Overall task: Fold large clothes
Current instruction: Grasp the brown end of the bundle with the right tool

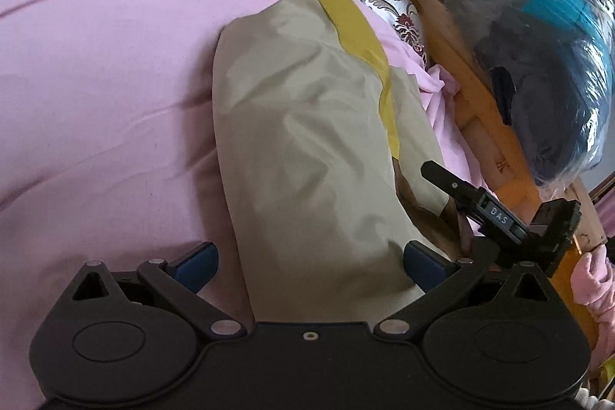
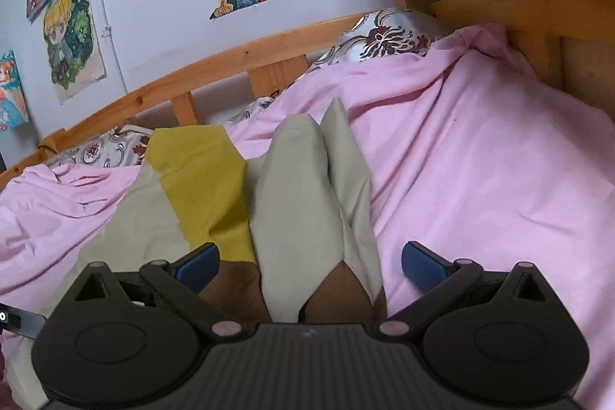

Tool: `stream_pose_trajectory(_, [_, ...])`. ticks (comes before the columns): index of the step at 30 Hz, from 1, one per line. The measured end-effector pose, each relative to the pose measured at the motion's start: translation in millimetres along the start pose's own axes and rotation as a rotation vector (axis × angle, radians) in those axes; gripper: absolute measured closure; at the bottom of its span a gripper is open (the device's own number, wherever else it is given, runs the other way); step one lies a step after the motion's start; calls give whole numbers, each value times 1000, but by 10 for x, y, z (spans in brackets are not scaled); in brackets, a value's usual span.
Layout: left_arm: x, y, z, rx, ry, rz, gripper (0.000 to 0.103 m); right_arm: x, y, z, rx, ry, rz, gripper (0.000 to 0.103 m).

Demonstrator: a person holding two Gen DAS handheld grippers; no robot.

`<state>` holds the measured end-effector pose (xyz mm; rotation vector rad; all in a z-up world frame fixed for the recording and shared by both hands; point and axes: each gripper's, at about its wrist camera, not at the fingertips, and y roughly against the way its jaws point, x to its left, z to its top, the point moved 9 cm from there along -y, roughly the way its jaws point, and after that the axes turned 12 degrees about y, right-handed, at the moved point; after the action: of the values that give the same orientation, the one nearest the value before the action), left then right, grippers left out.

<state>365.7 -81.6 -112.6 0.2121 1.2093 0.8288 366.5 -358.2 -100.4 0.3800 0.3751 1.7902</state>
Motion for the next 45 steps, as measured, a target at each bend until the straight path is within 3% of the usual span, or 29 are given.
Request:
stream_pose_trajectory(4, [-7,-26,-5,-1,-1,1,1,62,-13,-1,-8,29,4,9])
stream_pose_trajectory(7, [-3,-32,-17,-4,1,5,1,78,15,-7,-10,36,-18,25])
stream_pose_trajectory(9, [-9,-35,-19,-7,-1,9,1,48,33,-9,-16,28,-45,41])
stream_pose_trajectory(11, [-10,-29,-22,-9,-5,12,1,27,64,-13,-23,24,-63,46])
stream_pose_trajectory(16, [-5,-28,-30,-11,-3,17,1,67,38,51,-23,104,-102,41])
stream_pose_trajectory(20, [-17,-39,-27,-5,-8,26,1,28,-49,160,-36,110,-66,20])
stream_pose_trajectory(22, [-25,-42,-22,-1,-15,34,1,-30,-133,147,-16,62,-35,22])
stream_pose_trajectory(24, [-30,-51,-18,5,-23,38,1,-27,-150,117,-34,28,-14,45])
stream_pose_trajectory(27, [-28,-80,-13,10,-21,35,0,101,-151,83,-24,92,-19,53])
stream_pose_trajectory(31, [-43,-139,-18,12,-13,29,1,181,-133,25,6,112,-19,53])
stream_pose_trajectory(36, [-51,-146,-22,19,-17,31,1,79,-104,-20,2,36,-33,47])
stream_pose_trajectory(45, [-75,-164,-22,19,-20,41,1,46,-108,-68,-14,20,-41,51])
